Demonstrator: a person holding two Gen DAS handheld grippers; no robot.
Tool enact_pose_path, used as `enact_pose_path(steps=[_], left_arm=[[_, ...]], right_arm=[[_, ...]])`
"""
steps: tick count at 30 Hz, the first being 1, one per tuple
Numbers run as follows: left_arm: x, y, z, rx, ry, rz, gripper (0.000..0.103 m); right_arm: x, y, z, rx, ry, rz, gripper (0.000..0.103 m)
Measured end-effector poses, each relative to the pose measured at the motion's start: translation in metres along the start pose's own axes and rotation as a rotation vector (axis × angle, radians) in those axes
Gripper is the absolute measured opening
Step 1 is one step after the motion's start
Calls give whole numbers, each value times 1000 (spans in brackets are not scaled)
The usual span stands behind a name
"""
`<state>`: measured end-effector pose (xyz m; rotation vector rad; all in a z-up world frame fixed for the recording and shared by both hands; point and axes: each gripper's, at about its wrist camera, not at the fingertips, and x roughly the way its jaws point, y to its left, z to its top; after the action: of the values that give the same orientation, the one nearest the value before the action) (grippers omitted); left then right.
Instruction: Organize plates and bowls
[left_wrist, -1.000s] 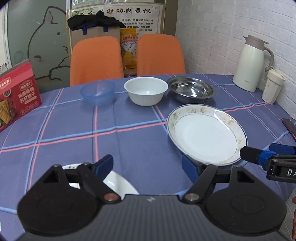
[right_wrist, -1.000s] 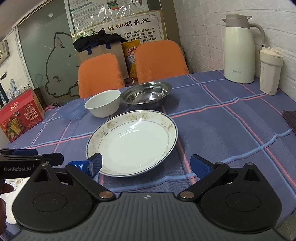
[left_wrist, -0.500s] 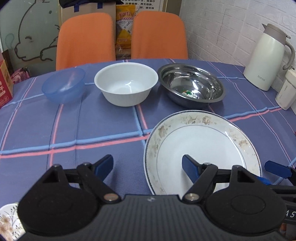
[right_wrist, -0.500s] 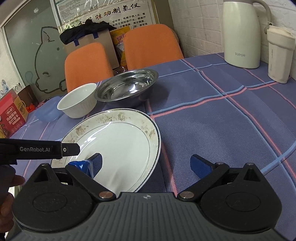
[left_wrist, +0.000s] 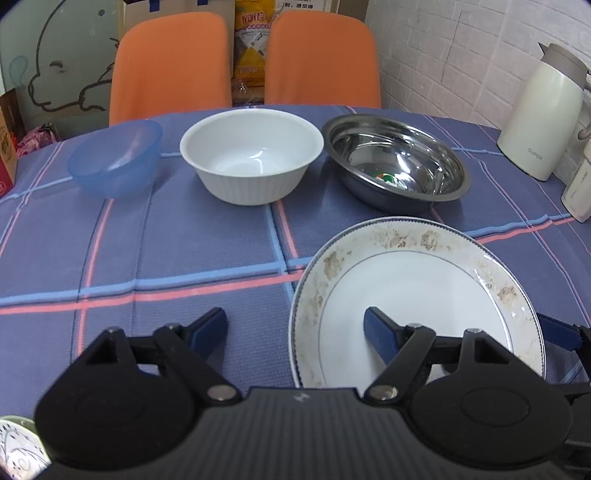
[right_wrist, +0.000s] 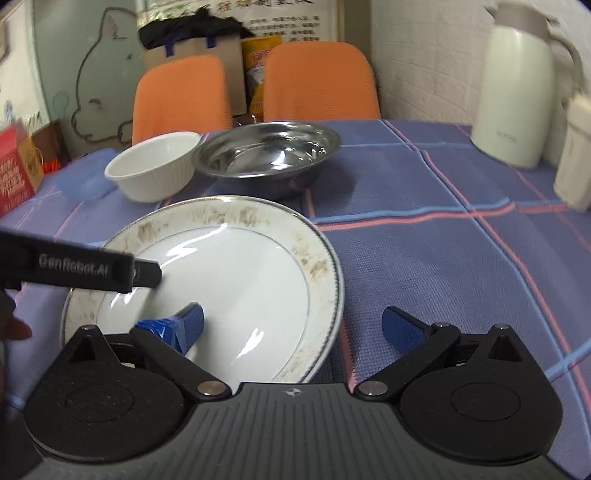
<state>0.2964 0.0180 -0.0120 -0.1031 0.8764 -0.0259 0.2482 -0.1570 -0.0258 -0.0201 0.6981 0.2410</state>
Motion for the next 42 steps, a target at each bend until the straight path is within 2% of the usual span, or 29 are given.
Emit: enact_pose_path(steps=[4, 6, 9, 12, 14, 18, 23, 30, 35, 42], left_arm=[[-1, -5, -2, 22, -7, -19, 73], [-3, -9, -2, 48, -12, -39, 62], [-6, -16, -3, 94, 9, -97, 55], [-8, -18, -5, 101, 4, -95, 54], [-8, -17, -5, 92, 9, -109, 50], [-20, -20, -7, 116, -36, -98, 50], [-34, -16, -4, 117, -75, -96, 50], [-53, -5, -10, 100, -97, -79, 50], [-87, 17, -23, 70, -145, -53, 50], [-151, 80, -69, -22, -204, 70, 51]], right_arm=[[0, 19, -3, -50, -10, 51, 91], [1, 21, -1, -20, -7, 33, 91], [-1, 17, 1, 16, -3, 57, 91], [-4, 16, 1, 27, -2, 68, 91], [-6, 18, -1, 37, -6, 69, 91], [-15, 26, -1, -3, -56, 35, 91], [-23, 28, 4, 0, -88, 49, 91], [-35, 44, 4, -15, -104, 67, 91], [-57, 72, 4, -58, -139, 114, 91], [-81, 141, -14, -151, -149, 264, 91]])
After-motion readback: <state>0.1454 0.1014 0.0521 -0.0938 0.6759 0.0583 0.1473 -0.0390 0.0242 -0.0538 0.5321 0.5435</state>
